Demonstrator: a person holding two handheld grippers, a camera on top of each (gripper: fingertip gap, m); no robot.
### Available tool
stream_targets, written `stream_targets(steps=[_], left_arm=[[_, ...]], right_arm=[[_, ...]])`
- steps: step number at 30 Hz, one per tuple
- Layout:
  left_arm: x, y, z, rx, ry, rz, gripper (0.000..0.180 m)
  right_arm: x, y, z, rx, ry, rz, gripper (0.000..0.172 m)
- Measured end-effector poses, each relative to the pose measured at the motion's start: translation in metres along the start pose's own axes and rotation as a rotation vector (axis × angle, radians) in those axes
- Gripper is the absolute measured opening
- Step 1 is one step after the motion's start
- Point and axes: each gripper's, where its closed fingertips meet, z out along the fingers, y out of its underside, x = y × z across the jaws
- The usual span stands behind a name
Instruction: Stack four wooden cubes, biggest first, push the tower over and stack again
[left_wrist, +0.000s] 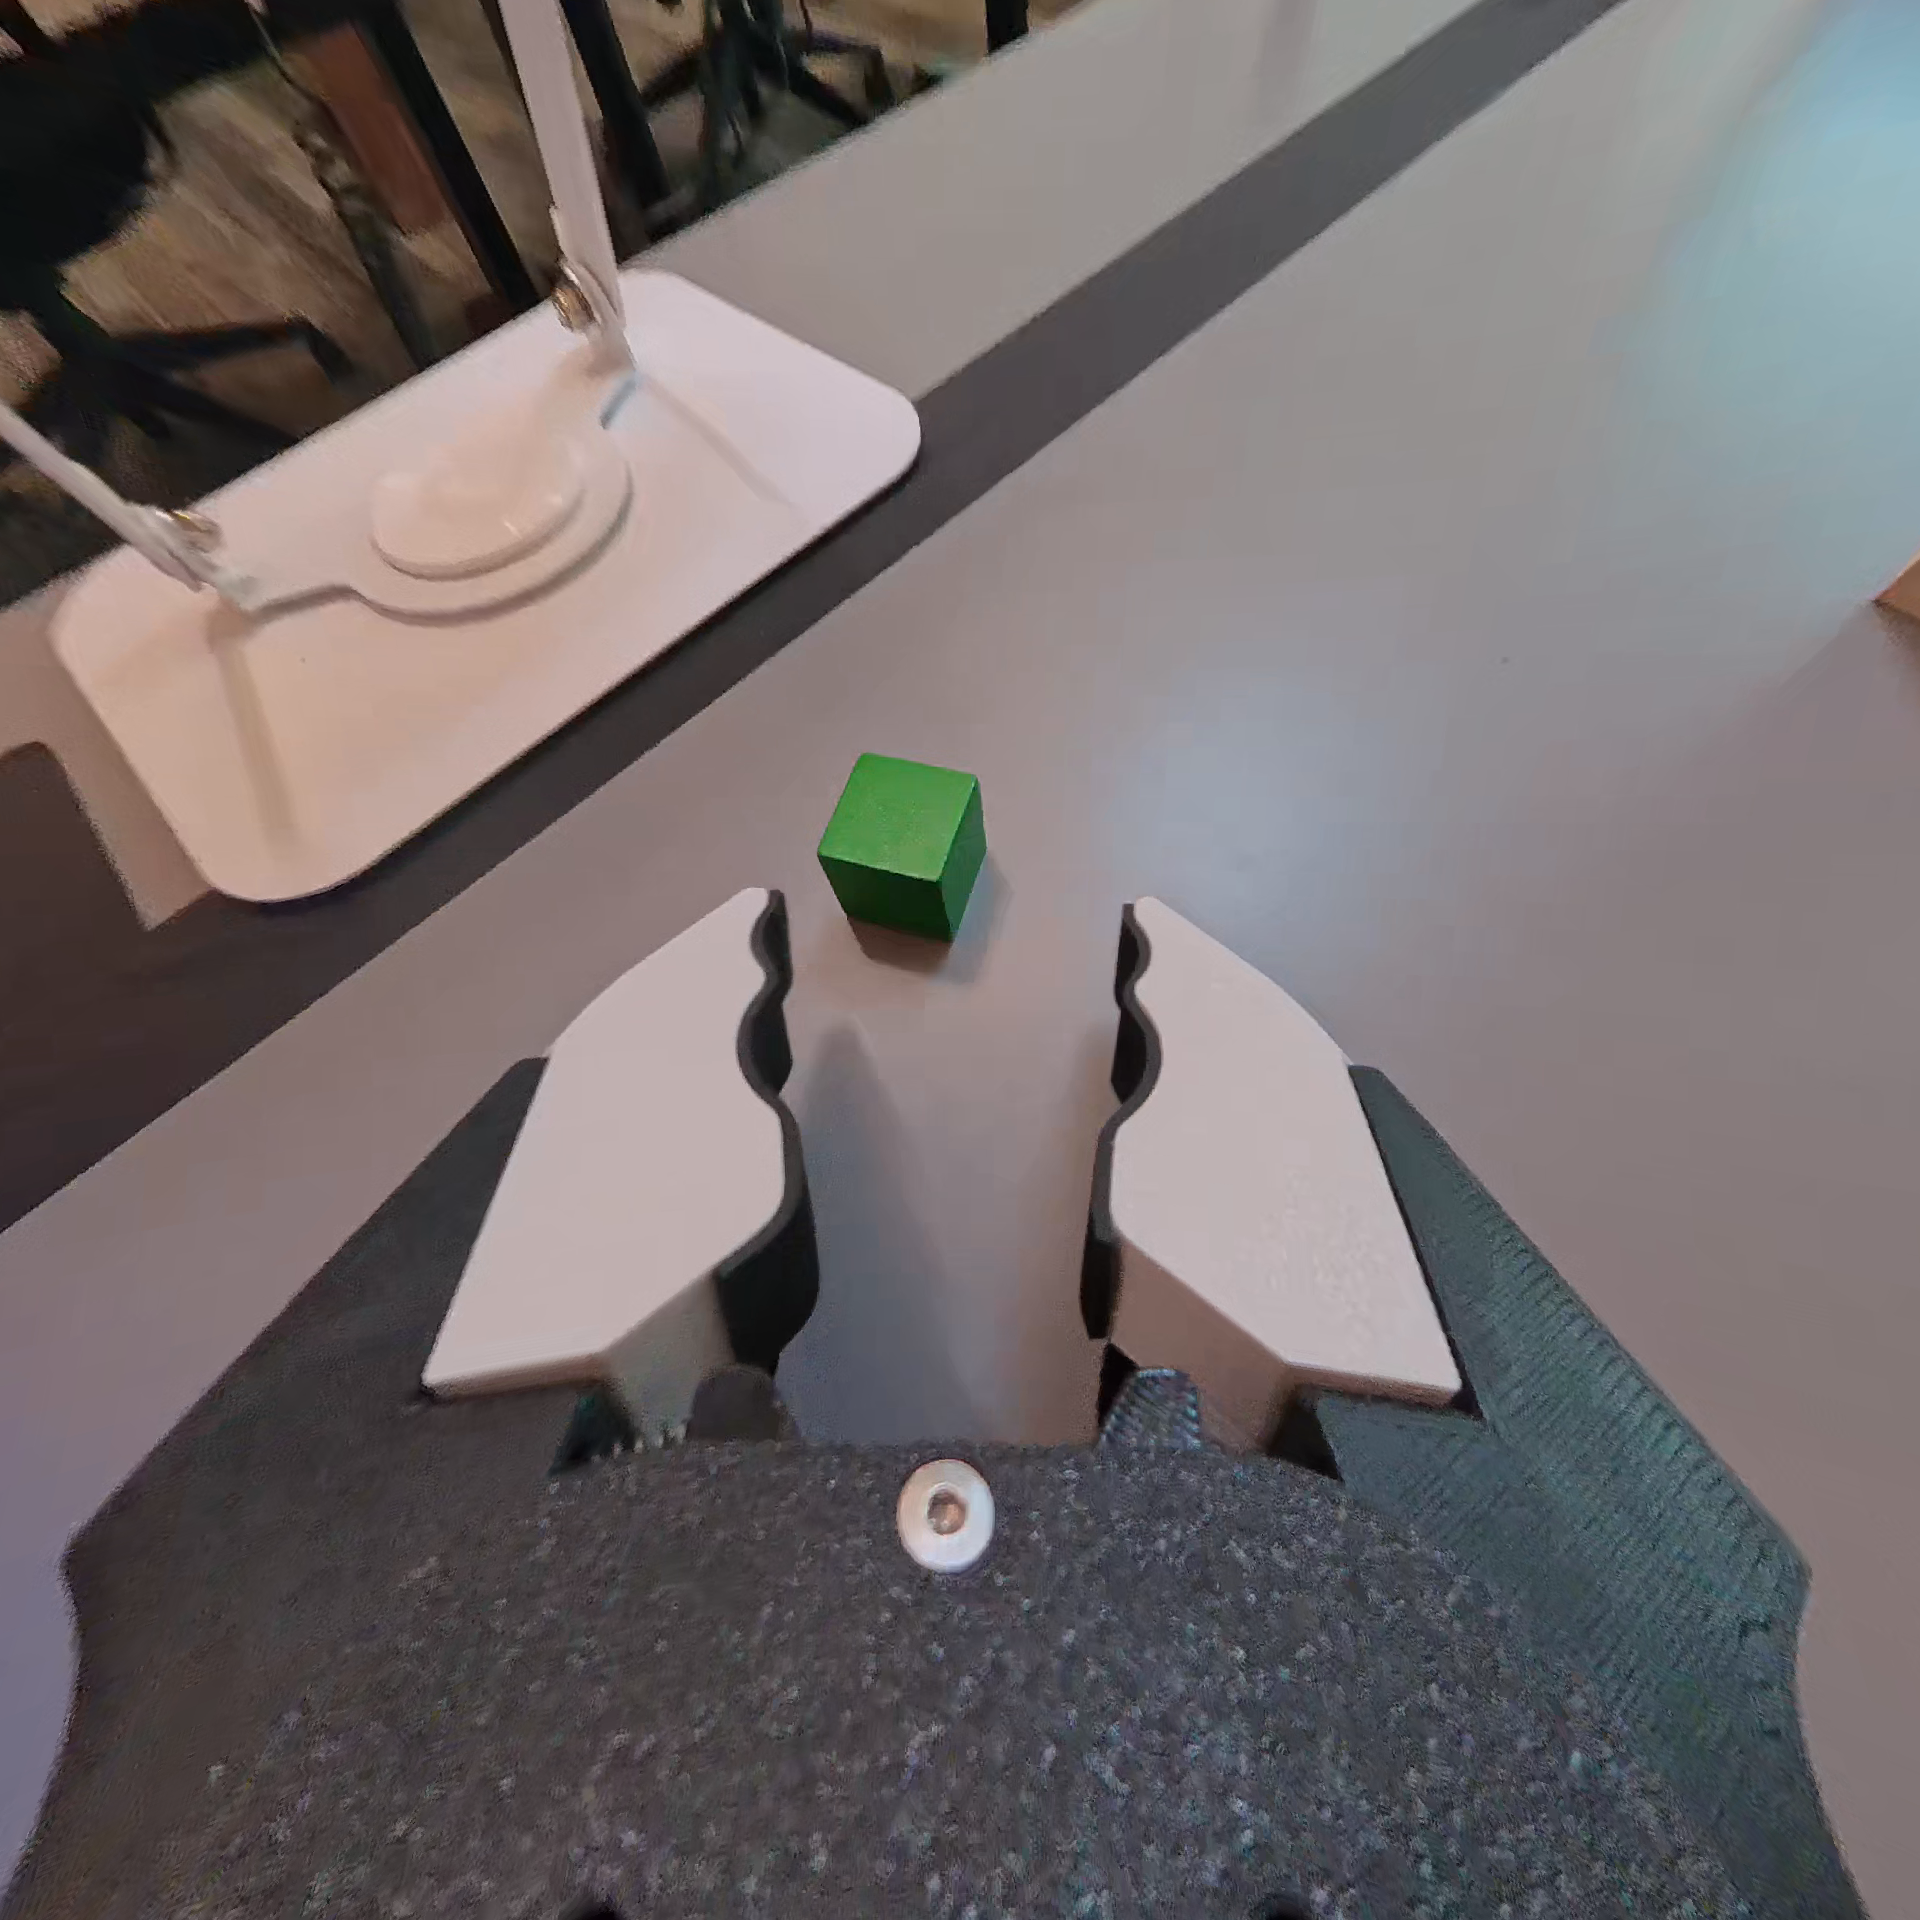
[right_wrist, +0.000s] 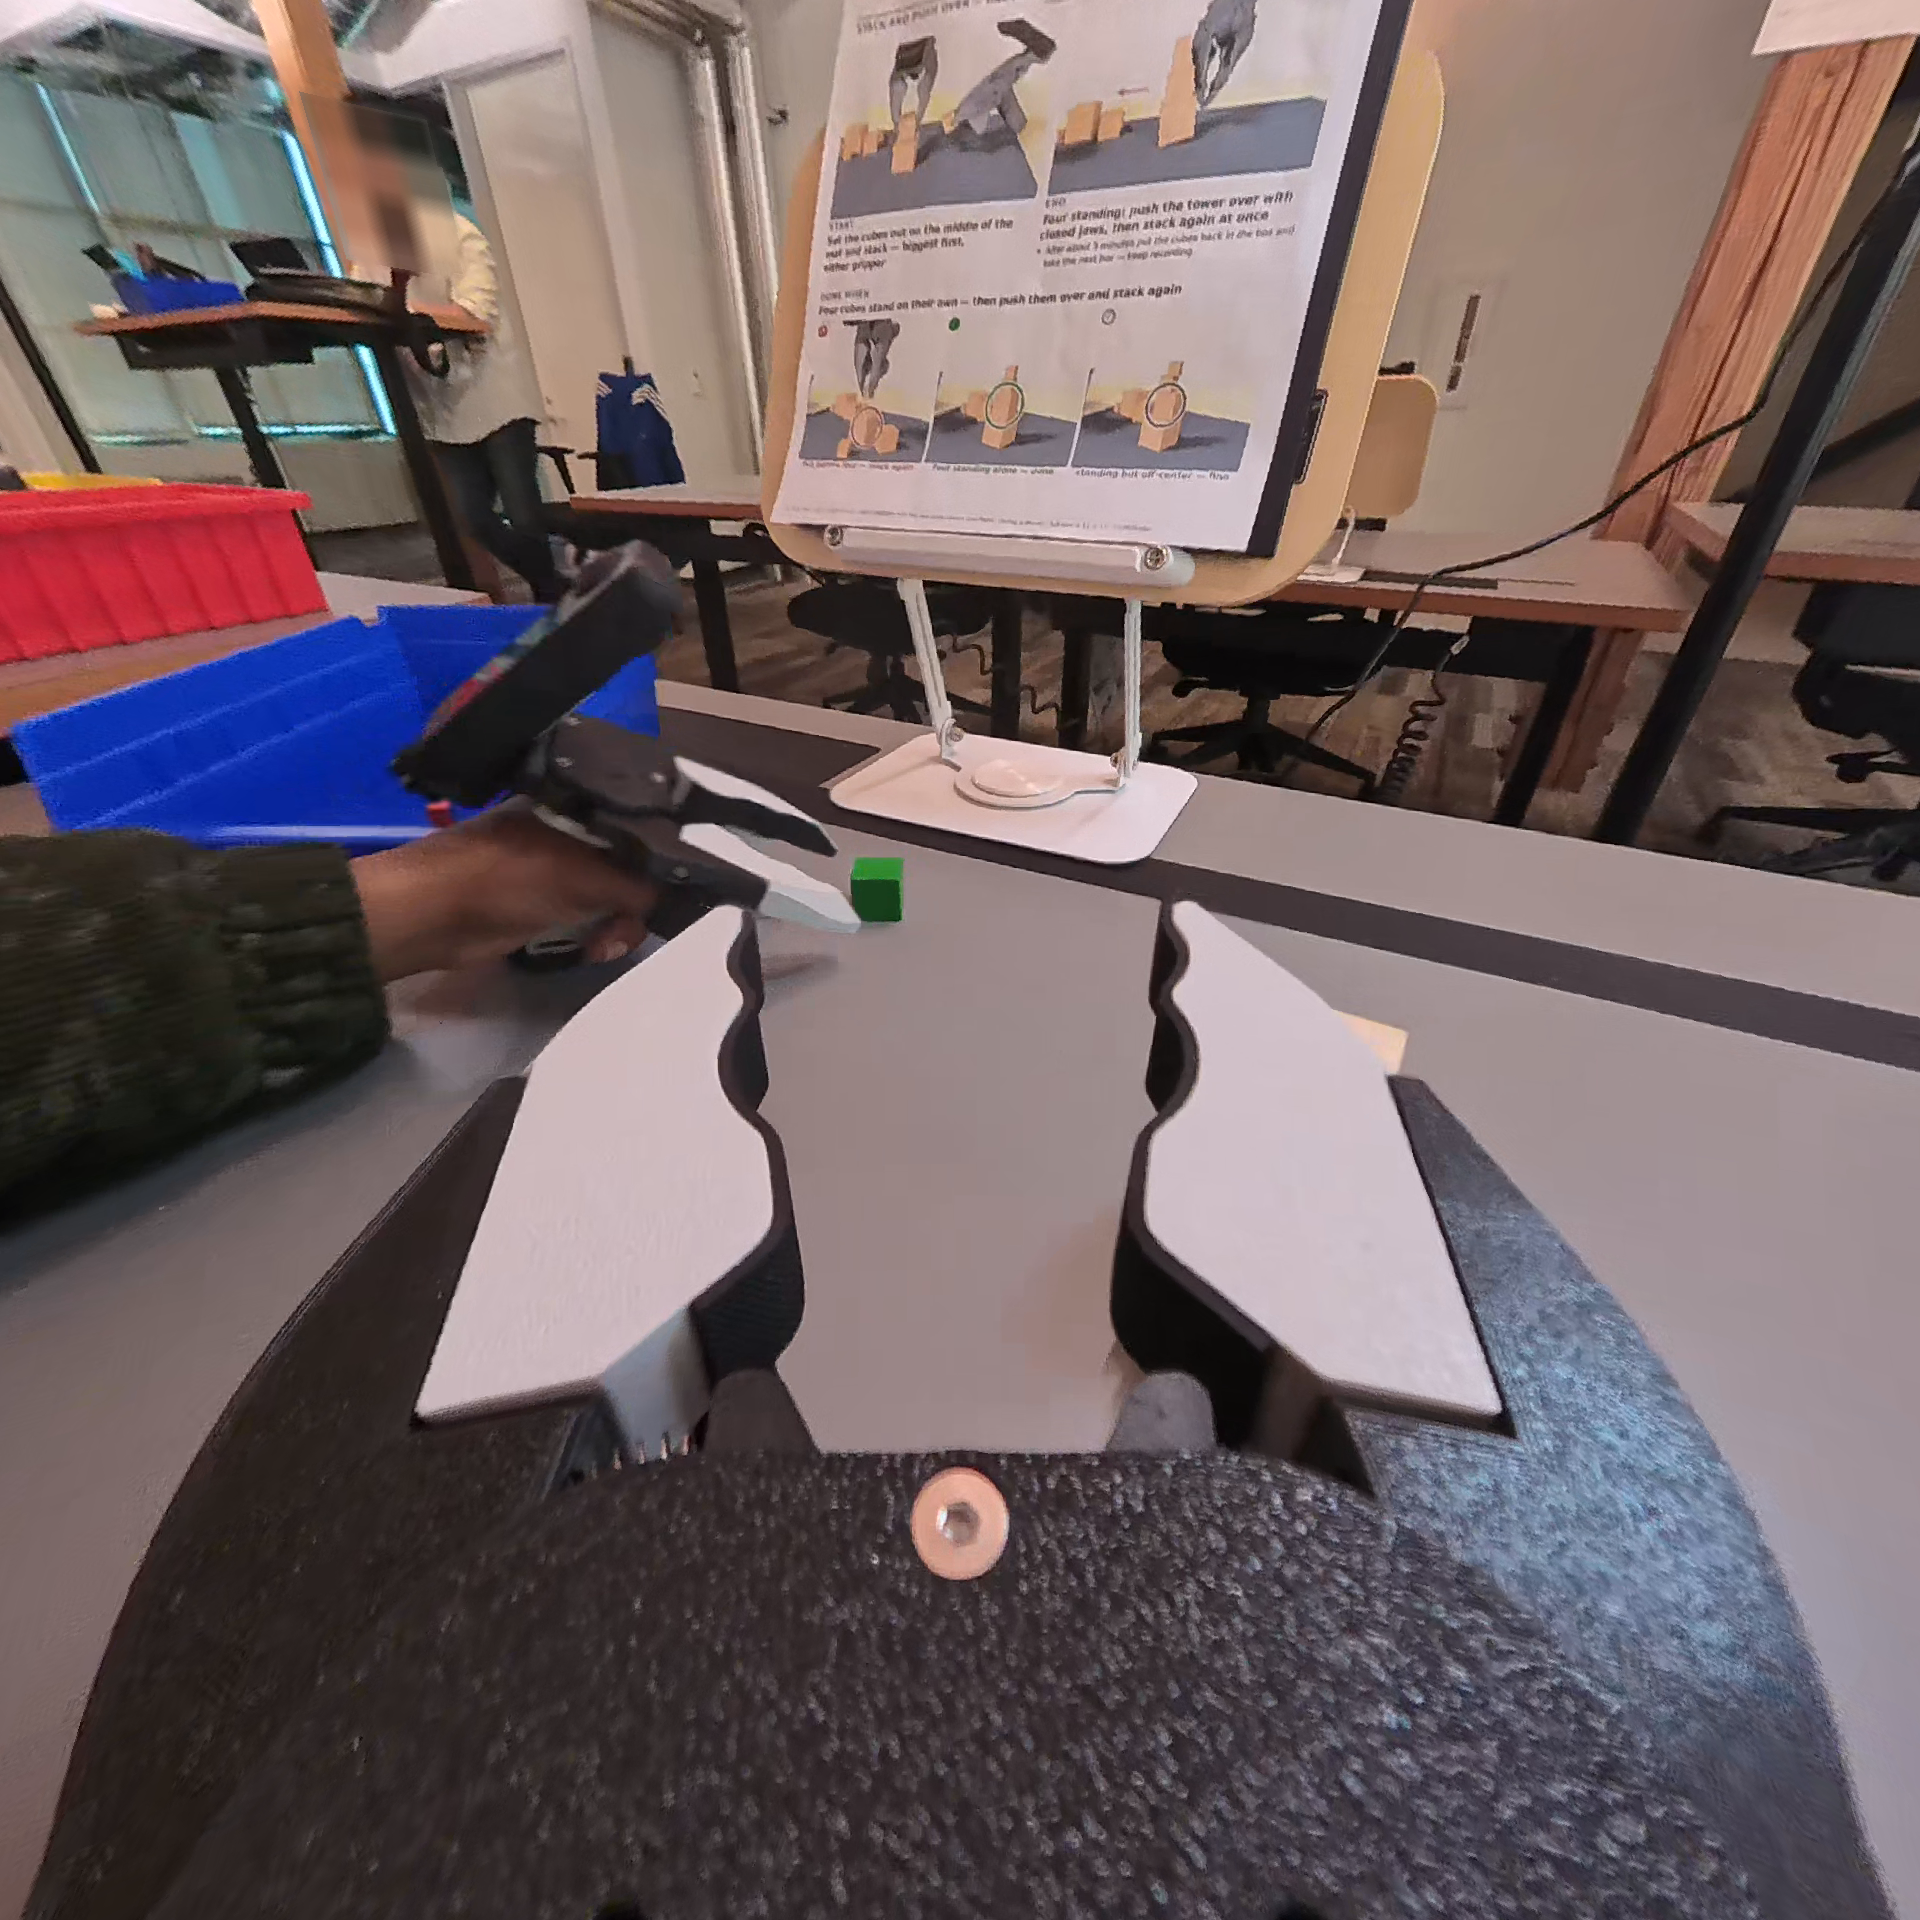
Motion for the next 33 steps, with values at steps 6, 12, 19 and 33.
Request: stream_targets(steps=[6, 12, 19, 33], left_arm=[[-0.010, 0.003, 0.027, -0.098, 0.020, 0.043, 0.055], [0.007, -0.013, 0.008, -0.008, 0.023, 0.265, 0.027], [0.098, -0.064, -0.067, 0.219, 0.246, 0.424, 0.027], [0.190, -0.052, -0.150, 0.226, 0.710, 0.306, 0.027]], right_arm=[[-0.008, 0.014, 0.004, -0.038, -0.063, 0.001, 0.069], [-0.017, 0.026, 0.007, -0.085, -0.120, 0.003, 0.067], [-0.016, 0.024, 0.008, -0.112, -0.146, -0.126, 0.057], [-0.091, 0.023, 0.001, -0.141, -0.546, -0.327, 0.045]])
